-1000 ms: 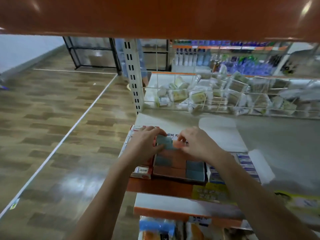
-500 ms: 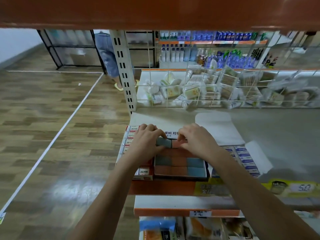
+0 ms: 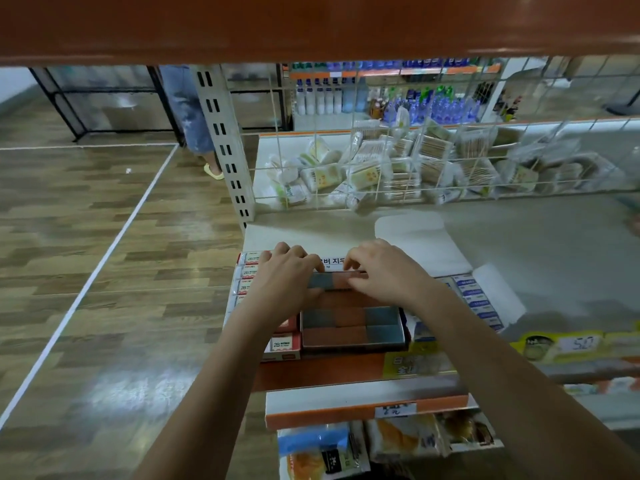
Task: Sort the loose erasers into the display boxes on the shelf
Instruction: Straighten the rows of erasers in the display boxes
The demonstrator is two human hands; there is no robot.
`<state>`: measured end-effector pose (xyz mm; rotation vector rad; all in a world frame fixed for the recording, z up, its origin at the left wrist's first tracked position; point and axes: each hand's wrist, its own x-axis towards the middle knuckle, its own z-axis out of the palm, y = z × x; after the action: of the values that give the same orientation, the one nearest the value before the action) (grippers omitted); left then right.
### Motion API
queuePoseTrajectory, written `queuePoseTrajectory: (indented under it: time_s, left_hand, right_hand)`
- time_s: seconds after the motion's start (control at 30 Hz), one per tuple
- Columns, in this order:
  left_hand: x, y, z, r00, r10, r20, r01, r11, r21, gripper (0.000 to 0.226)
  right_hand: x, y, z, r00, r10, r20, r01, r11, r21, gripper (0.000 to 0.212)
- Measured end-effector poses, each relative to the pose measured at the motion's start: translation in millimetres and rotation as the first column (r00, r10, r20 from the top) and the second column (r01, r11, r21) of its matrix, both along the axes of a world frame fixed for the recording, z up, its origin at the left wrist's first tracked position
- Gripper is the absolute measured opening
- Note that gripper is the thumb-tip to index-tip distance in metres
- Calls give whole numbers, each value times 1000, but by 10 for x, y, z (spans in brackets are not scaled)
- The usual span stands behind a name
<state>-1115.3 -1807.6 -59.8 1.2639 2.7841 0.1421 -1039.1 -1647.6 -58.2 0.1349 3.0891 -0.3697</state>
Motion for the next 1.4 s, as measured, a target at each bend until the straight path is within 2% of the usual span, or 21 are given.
queuePoseTrajectory:
  time_s: [0.23,0.33,0.43,0.6,0.8,0.93,1.1,1.2,1.4]
  left_hand:
    - [160,547,172,995,-104,-12,105,986,133,35]
    - [423,952,201,989,-146,6,141,967,210,33]
    - [797,1393,243,977,-211,3,205,954,216,35]
    - [1567,2101,202,933,-359,-32,358,910,208,42]
    - [2508,2997,78,915,-403,10,386,882,270,43]
    - [2848,3545,27,908,-416,49,388,879,277,44]
    - [3073,4099,-62,909,-417,19,402,887,226,46]
    - [3081,4444,-144,907,-421,35,403,888,222,51]
    - [2742,5228,-253,932,-363,18,345,899,270,35]
  right_hand:
    - [325,309,122,985,-130,-113,125,991,-43,36]
    - [668,578,203,968,-199,-150,200,980,-9,41]
    - [1130,917,250,936,-303,-181,308,951,-2,42]
    - [2057,1544,215,887,-434,-158,442,897,15,41]
    - [3150,2330,141,825,-546,-145,550,835,-17,39]
    - [3602,2810,56,765,-631,-131,631,774,-41,40]
    - [3877,3359,-71,708,-703,-57,700,711,-72,40]
    - [3913,3696,-181,693,-718,-65,714,696,-75,39]
    - [3769,4501,-146,703,-707,-79,701,707,-96,38]
